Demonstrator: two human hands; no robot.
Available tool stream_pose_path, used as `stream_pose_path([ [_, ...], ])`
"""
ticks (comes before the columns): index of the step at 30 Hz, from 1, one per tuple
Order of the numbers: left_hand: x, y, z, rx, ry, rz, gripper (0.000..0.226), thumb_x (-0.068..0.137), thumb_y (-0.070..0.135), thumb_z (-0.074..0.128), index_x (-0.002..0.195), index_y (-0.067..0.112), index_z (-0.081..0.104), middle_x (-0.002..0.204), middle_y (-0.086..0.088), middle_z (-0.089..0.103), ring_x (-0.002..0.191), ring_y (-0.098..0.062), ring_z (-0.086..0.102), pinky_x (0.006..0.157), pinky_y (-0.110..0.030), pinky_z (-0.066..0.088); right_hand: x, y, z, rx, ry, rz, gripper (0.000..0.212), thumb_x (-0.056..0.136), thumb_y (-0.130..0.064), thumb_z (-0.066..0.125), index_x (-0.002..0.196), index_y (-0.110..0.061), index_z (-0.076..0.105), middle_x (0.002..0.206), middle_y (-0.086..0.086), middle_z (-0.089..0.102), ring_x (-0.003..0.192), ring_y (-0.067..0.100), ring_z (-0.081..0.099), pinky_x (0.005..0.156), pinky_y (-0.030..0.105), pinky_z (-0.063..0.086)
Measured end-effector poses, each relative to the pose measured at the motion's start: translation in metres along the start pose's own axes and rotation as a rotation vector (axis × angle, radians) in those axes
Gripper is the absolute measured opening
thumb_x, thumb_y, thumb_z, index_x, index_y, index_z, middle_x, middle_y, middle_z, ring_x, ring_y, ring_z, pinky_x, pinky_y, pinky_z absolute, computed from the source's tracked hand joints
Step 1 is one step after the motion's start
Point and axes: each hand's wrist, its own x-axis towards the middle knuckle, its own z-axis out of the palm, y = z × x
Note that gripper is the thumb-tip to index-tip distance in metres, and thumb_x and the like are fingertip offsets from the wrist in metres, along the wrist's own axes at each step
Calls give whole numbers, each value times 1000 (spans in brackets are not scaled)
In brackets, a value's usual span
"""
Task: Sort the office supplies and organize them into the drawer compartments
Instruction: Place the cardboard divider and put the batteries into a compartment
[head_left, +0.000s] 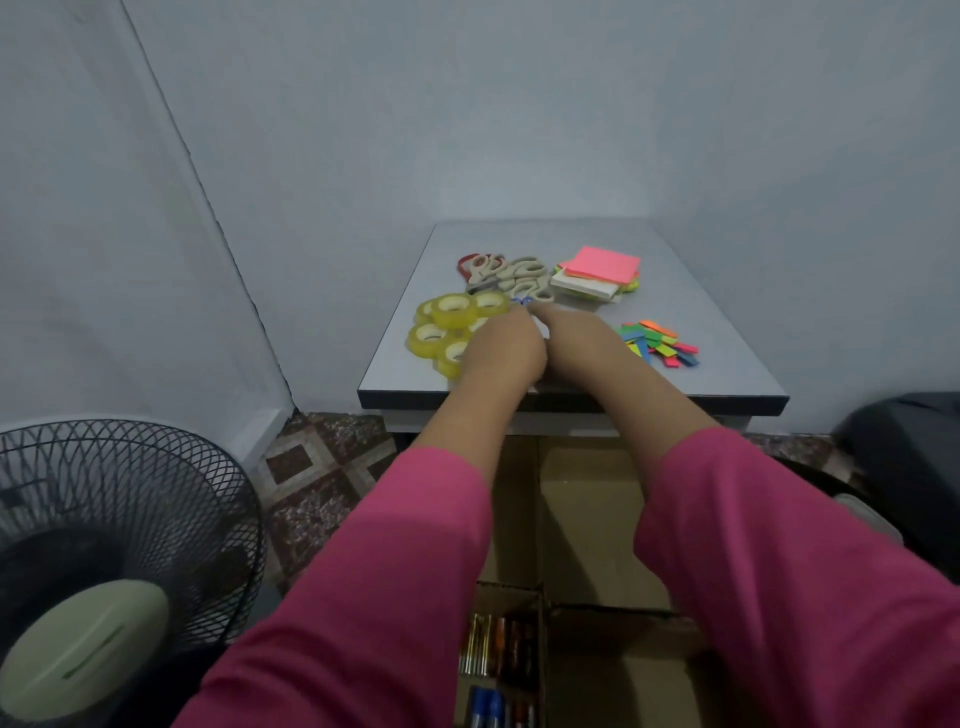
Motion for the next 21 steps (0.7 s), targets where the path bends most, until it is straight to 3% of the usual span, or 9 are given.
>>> stream_pose_path([
  [3, 8, 7, -8, 74, -96, -78, 43, 92, 9, 52, 135, 9, 48, 132, -14, 54, 119, -29, 54, 88, -36, 46, 8, -3, -1, -117, -46, -33, 75, 79, -22, 66, 144, -27, 29, 127, 11, 59, 113, 31, 57, 89, 37, 46],
  [6, 9, 9, -10, 124, -136, -93, 47, 89, 7, 56, 136, 10, 48, 134, -13, 53, 120, -28, 53, 88, -36, 46, 11, -5, -4, -170, -58, -44, 73, 80, -23, 65, 144, -29, 32, 133, 9, 55, 118, 30, 53, 94, 38, 44],
  [9, 4, 5, -6, 106, -73, -63, 43, 90, 6, 54, 133, 10, 50, 128, -13, 56, 114, -28, 56, 81, -35, 46, 6, -4, -4, -162, -22, -37, 70, 80, -22, 66, 143, -28, 36, 133, 9, 55, 119, 30, 53, 93, 38, 45],
  [14, -17, -4, 1, -26, 114, 27, 32, 93, 10, 49, 125, 10, 48, 118, -13, 59, 106, -28, 57, 70, -33, 41, -17, -1, 5, -15, 192, -24, 31, 92, -24, 51, 122, -13, 50, 115, 15, 61, 104, 31, 57, 82, 37, 44],
  [17, -24, -5, 3, -60, 166, 26, 35, 94, 11, 48, 128, 9, 40, 117, -15, 59, 106, -30, 58, 71, -35, 43, -26, -2, 3, 59, 226, -13, 32, 96, -27, 48, 123, -11, 50, 114, 16, 62, 105, 31, 57, 85, 39, 46],
  [21, -24, -3, 1, -58, 161, 17, 27, 97, 13, 46, 124, 8, 46, 117, -13, 60, 104, -28, 58, 68, -32, 41, -27, -4, -1, 30, 184, -15, 30, 96, -26, 46, 121, -14, 57, 115, 14, 63, 106, 28, 56, 82, 36, 44],
])
